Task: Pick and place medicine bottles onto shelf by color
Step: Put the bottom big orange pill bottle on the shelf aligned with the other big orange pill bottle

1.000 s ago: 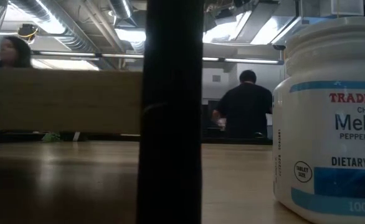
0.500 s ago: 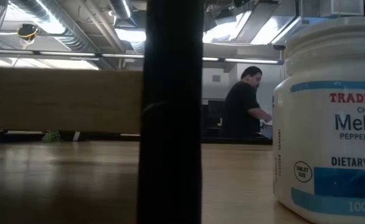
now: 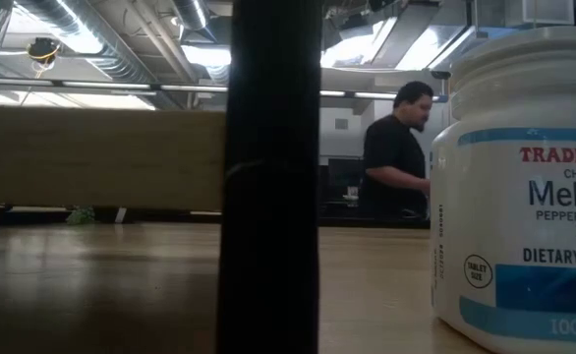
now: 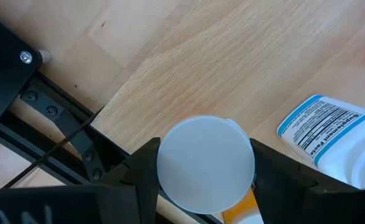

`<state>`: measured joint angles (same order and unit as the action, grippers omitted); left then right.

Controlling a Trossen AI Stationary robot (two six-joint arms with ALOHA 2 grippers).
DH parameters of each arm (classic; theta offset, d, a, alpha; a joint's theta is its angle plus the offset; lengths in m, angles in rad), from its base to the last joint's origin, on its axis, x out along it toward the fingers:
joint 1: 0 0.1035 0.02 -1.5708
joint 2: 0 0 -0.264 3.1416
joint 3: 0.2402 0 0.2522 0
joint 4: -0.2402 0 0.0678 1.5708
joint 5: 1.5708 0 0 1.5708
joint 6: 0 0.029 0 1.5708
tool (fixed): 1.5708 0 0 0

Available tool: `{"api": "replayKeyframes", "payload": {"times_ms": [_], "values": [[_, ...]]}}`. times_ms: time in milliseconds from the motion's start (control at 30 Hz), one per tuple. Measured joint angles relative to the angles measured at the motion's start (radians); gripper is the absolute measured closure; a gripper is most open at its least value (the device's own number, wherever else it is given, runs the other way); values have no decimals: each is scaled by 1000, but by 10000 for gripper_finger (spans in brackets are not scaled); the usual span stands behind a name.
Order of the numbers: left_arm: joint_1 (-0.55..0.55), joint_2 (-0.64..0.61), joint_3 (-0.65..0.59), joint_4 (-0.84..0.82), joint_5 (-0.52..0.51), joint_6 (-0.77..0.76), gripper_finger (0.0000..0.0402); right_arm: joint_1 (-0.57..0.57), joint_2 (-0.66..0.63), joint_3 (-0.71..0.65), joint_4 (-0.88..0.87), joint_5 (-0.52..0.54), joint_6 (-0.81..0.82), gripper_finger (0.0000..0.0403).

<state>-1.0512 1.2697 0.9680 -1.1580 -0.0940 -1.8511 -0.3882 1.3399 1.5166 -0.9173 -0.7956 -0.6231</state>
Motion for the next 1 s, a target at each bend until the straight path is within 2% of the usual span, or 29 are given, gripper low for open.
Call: {"api": "replayKeyframes", "payload": {"times_ms": [667,1000], "values": [[1,0,0,-12,-8,-5,213,0,0,0,0,0,0,190],[1,0,0,-29,-26,5,186,0,0,0,0,0,0,190]]}}
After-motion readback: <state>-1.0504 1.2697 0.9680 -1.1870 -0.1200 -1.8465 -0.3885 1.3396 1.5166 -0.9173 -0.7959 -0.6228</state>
